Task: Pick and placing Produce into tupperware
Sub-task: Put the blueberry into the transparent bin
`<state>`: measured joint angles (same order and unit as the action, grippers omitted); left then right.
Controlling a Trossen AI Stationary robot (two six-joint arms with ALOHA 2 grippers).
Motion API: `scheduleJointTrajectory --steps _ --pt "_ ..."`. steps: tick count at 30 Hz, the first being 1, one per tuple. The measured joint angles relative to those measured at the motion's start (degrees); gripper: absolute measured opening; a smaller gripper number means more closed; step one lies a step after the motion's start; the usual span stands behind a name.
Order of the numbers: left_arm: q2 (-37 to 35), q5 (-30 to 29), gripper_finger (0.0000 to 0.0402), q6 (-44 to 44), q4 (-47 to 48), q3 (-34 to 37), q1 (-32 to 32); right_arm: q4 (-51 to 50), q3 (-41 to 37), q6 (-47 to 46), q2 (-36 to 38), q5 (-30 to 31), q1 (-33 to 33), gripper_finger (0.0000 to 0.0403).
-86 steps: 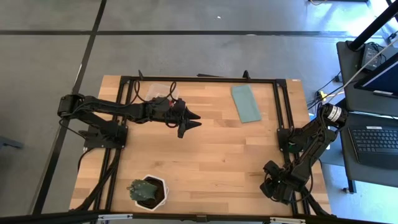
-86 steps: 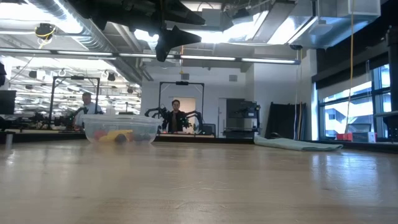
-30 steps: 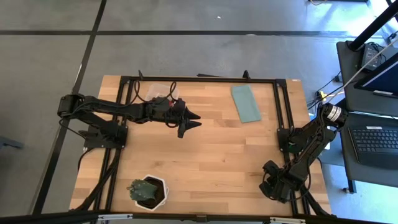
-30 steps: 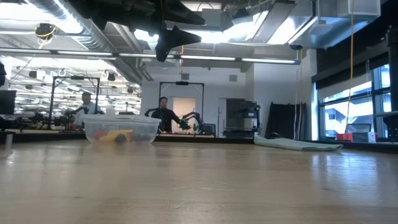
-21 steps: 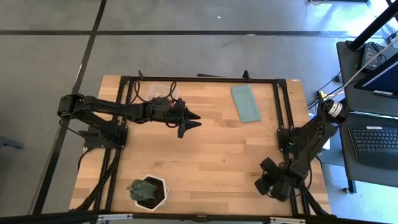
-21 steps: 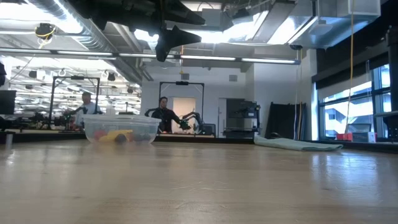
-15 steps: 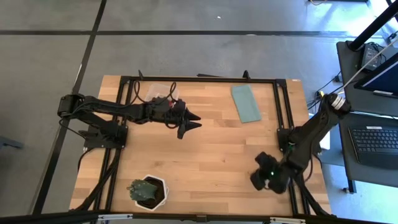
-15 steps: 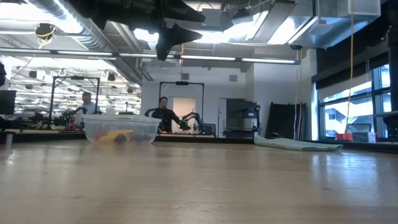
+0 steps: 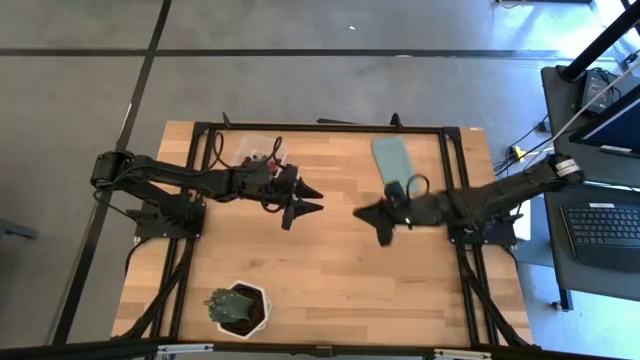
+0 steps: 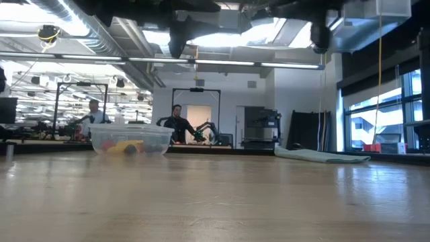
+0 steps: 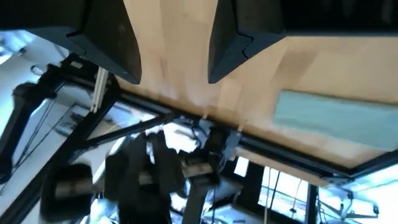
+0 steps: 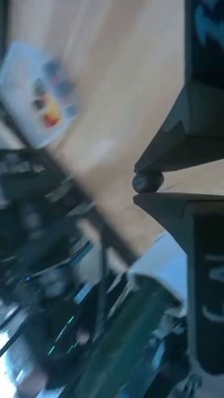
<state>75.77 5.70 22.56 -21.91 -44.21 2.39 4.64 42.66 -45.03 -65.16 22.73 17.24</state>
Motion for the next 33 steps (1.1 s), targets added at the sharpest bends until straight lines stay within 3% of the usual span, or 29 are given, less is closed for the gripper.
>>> scheduleJointTrajectory --steps 5,14,20,26,30,33 --pt "-1.77 -0.03 0.0176 -8.48 0.62 0.05 0.09 8.64 0.02 1.07 -1.61 -8.99 -8.12 0.0056" --pt "-4.18 -0.69 0.0176 -30.52 0.49 0.07 0.07 19.04 0.02 -5.39 -7.98 -17.4 -14.24 0.0056" --pt "-6.0 -4.25 0.0176 -32.51 3.27 0.07 0.08 20.83 6.08 -4.14 -16.93 -21.47 -18.21 0.0056" --pt "-12.38 -10.51 0.0176 -35.16 13.19 0.11 1.08 20.19 18.67 1.1 -28.31 -29.31 -22.55 0.0056" --pt "-18.05 -11.74 0.0176 -35.14 21.49 0.11 2.11 17.67 25.52 3.94 -32.32 -31.24 -24.21 0.0056" --pt "-22.57 -16.22 0.0176 -35.13 26.91 0.11 2.76 16.8 29.4 5.23 -34.13 -33.64 -25.06 0.0056"
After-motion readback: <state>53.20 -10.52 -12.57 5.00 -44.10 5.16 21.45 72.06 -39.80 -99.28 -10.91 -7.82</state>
